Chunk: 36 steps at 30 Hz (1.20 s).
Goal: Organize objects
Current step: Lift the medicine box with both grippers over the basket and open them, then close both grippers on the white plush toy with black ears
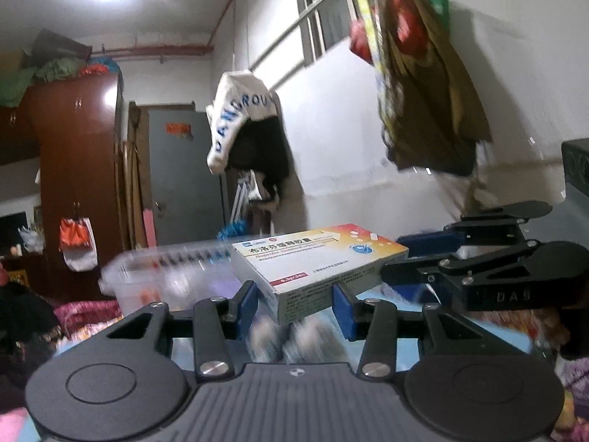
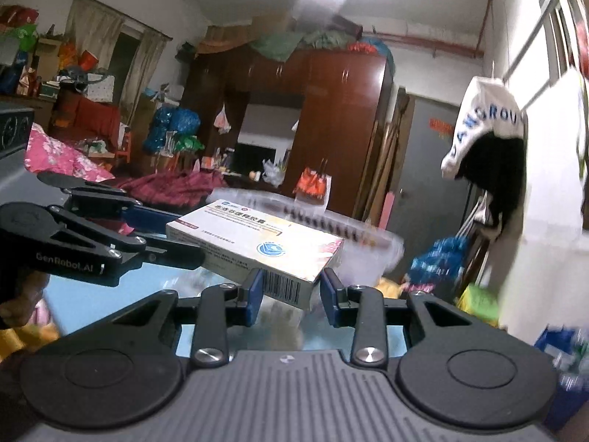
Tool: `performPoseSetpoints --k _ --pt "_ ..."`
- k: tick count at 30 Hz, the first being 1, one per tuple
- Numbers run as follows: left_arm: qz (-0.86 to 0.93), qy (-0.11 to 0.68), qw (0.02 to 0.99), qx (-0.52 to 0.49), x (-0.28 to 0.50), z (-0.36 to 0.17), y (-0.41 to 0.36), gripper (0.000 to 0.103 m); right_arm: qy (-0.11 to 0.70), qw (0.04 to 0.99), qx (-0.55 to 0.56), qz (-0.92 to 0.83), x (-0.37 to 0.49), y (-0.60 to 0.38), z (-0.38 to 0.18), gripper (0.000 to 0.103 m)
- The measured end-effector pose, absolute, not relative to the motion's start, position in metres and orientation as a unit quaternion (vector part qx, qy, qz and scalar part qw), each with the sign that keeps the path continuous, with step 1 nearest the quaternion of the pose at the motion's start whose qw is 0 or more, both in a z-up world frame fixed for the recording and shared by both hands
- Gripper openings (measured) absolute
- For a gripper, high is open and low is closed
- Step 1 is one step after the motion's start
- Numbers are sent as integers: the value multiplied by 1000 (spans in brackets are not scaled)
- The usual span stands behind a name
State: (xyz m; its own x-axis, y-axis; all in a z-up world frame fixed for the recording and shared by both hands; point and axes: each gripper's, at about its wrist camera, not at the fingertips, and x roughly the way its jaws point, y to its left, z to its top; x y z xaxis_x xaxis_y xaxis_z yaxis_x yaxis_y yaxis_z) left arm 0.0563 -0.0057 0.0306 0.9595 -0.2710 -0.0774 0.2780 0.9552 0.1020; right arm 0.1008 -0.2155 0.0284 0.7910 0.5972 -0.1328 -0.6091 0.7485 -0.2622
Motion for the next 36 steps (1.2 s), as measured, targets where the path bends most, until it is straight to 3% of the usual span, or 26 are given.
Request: performPoseSetpoints --k 8,15,18,19,20,21,22,23,31,33,35,36 --pt "-128 49 990 32 145 76 22 48 37 941 -140 306 180 -177 73 37" --pt "-101 112 989 14 222 76 32 49 97 942 -136 290 244 -156 64 38" --pt "-53 116 992 -3 218 74 40 61 112 949 -130 266 252 -156 56 39" --pt "-57 104 993 -7 208 74 43 73 109 951 -119 263 247 -162 55 49" --pt "-64 89 994 -7 194 73 45 79 106 953 -104 265 240 -171 54 70" --pt "-64 81 995 -4 181 71 45 87 103 954 -92 267 232 -181 53 81" --pt "-65 78 995 1 169 68 44 87 97 956 -82 265 221 -191 49 98" --pt "-69 79 994 5 158 64 43 87 92 957 -74 264 210 -199 47 103" --pt "-80 219 972 1 170 11 41 87 138 944 -92 284 165 -228 2 102" --pt "-85 241 967 -19 180 4 43 85 152 940 -84 294 162 -227 -5 96" --pt "-93 251 963 -36 186 1 47 81 163 934 -81 309 165 -222 -7 79" --pt "-94 254 962 -44 188 2 47 78 166 932 -82 311 169 -219 -7 76"
